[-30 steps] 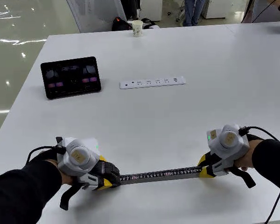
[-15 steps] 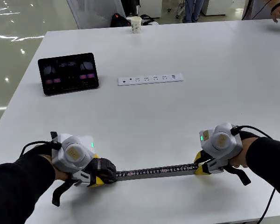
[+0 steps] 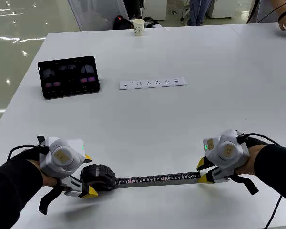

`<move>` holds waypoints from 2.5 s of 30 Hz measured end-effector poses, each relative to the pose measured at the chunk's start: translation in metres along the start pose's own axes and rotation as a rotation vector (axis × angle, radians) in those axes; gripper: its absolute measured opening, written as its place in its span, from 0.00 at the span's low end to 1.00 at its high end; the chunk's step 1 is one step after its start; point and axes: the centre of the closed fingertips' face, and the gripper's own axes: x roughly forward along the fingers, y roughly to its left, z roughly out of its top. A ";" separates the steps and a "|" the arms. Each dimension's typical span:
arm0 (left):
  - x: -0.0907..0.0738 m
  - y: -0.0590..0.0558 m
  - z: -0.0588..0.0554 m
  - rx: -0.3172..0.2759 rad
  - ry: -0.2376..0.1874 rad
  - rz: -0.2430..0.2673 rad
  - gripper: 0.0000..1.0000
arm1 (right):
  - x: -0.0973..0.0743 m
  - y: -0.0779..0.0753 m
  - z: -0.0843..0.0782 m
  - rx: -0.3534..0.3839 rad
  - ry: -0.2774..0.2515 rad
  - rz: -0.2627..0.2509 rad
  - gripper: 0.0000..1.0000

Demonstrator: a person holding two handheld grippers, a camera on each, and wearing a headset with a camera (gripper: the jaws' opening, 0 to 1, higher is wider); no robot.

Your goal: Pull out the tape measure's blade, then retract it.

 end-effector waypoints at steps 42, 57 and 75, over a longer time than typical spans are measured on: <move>-0.064 -0.006 -0.045 -0.553 -0.332 0.294 0.99 | -0.075 0.026 -0.064 0.574 -0.283 -0.380 0.72; -0.067 -0.019 -0.067 -0.552 -0.323 0.321 0.99 | -0.079 0.051 -0.086 0.639 -0.280 -0.400 0.95; -0.071 -0.015 -0.071 -0.533 -0.304 0.310 0.99 | -0.086 0.063 -0.083 0.675 -0.271 -0.388 0.99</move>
